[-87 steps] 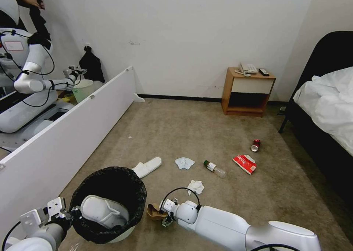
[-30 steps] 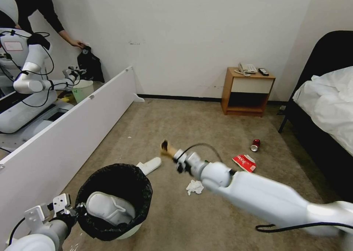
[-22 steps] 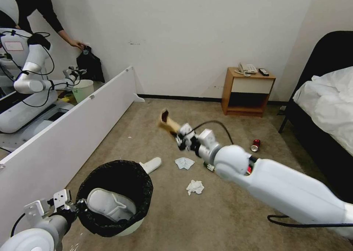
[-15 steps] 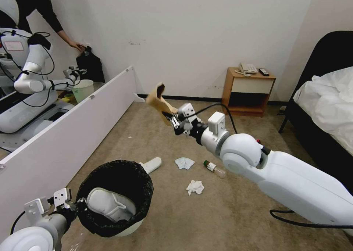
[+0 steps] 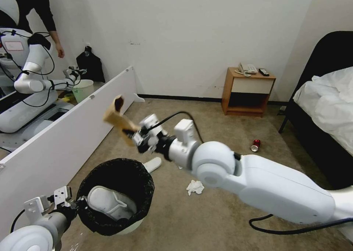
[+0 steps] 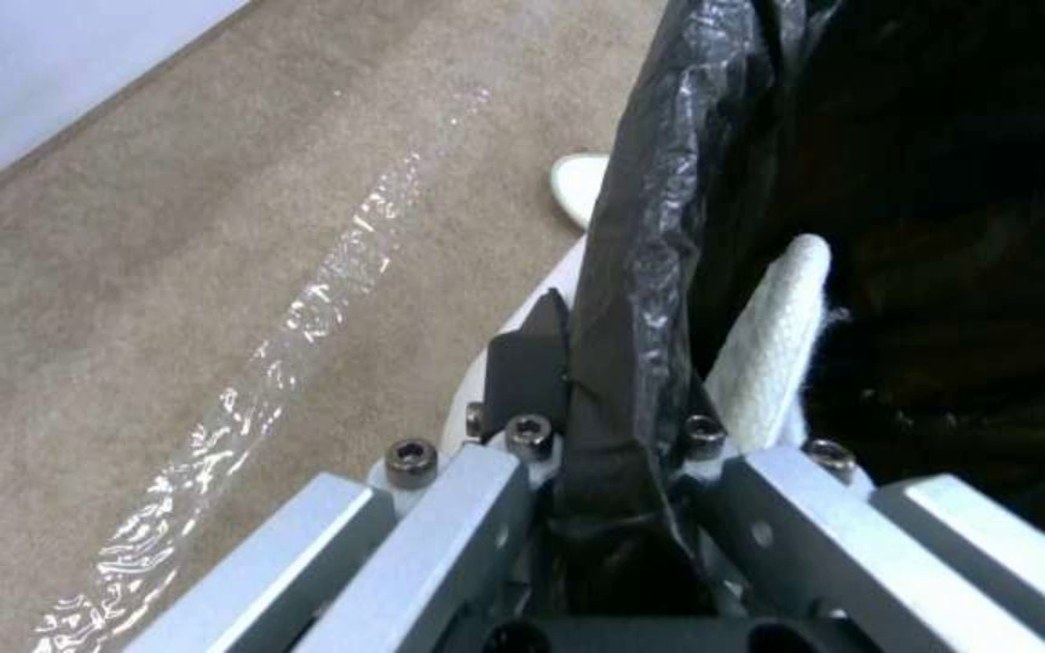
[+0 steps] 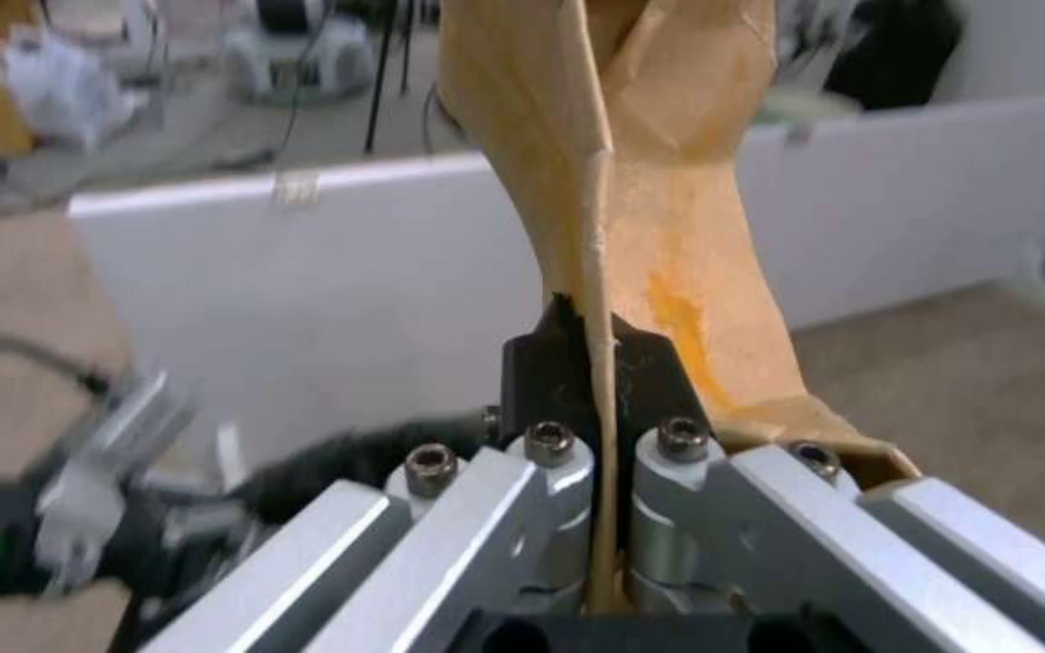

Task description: Pick up the trash bin, then pick up the garbage from the floor and place it into the trash bin.

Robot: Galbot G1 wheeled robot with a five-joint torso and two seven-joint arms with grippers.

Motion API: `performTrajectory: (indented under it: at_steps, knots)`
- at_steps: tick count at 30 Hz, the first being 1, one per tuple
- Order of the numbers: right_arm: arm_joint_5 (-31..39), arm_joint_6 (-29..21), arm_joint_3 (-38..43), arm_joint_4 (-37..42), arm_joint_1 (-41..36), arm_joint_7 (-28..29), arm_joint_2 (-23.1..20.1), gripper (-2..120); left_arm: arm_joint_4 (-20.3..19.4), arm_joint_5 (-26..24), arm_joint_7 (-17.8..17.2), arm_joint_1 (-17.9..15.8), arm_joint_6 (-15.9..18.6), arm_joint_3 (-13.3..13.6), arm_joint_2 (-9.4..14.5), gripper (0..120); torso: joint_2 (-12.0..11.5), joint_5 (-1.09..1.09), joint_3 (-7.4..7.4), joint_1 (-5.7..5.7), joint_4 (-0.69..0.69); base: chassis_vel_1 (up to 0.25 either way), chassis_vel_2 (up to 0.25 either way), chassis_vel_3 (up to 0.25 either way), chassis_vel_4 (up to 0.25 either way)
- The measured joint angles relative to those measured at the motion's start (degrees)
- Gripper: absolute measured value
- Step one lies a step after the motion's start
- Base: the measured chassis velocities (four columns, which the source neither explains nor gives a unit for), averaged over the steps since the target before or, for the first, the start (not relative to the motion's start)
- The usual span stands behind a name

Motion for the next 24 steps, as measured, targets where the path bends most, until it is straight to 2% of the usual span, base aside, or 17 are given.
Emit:
performTrajectory:
  at_steps: [11, 24]
  knots:
    - [3.97, -7.61, -4.56, -2.4, 2.02, 3.39, 4.53, 0, -0.43, 0.04, 0.04, -0.3, 0.0, -0.19, -0.3, 1, 0.0, 0.0, 0.0, 0.0, 0.0, 0.0, 0.0, 0.0, 0.0]
    - [5.25, -11.6, -9.12, -6.09, 1.6, 5.7, 9.98, 0, -1.4, 0.01, 0.12, -0.1, 0.0, -0.8, -0.67, 1, 0.0, 0.0, 0.0, 0.0, 0.0, 0.0, 0.0, 0.0, 0.0]
